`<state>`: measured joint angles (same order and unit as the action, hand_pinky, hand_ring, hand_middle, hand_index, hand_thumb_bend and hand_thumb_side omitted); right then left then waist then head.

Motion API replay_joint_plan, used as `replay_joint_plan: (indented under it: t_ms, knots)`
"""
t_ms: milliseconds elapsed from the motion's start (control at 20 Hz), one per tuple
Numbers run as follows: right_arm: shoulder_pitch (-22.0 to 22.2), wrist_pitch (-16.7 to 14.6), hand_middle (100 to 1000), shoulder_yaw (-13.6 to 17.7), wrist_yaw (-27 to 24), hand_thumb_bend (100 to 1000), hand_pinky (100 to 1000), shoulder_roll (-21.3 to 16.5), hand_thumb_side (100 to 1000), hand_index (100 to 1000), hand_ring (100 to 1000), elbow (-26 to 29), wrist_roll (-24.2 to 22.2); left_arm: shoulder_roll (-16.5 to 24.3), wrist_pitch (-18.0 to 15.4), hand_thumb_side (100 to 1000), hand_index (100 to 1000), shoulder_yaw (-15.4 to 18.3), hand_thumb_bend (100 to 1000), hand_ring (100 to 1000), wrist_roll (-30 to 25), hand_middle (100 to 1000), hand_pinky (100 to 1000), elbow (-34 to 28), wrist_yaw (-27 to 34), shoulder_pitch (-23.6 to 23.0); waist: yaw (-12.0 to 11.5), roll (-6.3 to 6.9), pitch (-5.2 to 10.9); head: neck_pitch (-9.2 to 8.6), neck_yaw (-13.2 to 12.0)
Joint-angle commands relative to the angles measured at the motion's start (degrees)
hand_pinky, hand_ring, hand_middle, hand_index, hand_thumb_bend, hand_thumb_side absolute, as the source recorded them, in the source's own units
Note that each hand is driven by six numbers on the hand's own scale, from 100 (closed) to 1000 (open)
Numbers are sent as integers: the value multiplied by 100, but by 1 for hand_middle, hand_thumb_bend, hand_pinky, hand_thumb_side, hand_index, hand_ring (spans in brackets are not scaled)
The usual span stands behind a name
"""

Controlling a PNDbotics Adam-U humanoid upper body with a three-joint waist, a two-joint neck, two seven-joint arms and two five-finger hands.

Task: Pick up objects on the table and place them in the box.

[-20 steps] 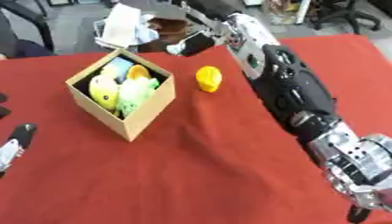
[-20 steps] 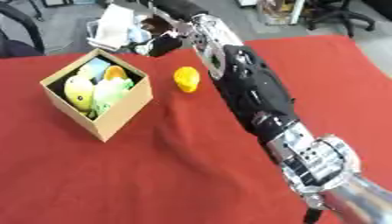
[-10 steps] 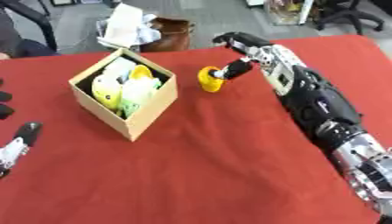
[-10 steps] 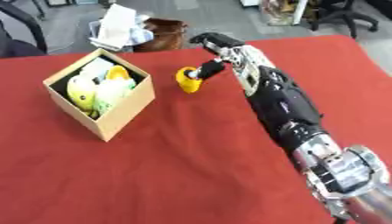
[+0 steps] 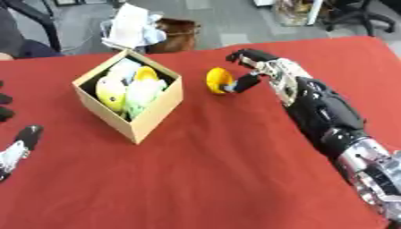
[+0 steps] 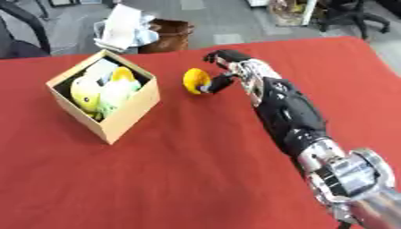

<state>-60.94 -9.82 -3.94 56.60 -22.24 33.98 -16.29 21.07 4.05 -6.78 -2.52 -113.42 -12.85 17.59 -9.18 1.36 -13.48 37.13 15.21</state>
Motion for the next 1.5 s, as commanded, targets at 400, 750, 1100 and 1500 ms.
replay_joint_plan:
  t_ms: [400,750,1100,1500]
  knots:
    - [-121,-474,622,-114,-109,170,737,46,100,501,761,658,245,66,7,281,808,67,472,599,20,614,642,-117,1,28,-30,14,62,-74,4]
    - [-171,-505,595,-248,-553,117,720,-17,100,438,746,1004,597,76,16,280,808,71,472,598,25,613,642,-117,-3,31,-24,-11,81,-78,7]
    - [-158,-598,715,-387,-907,388,760,42,466,846,800,995,47,79,16,278,808,74,474,597,26,611,641,-117,-7,39,-32,-10,89,-104,6]
    - [-158,-506,889,-397,-54,430,821,181,452,932,869,705,-511,64,15,280,808,68,475,596,22,610,642,-117,-5,50,-78,17,69,-125,31]
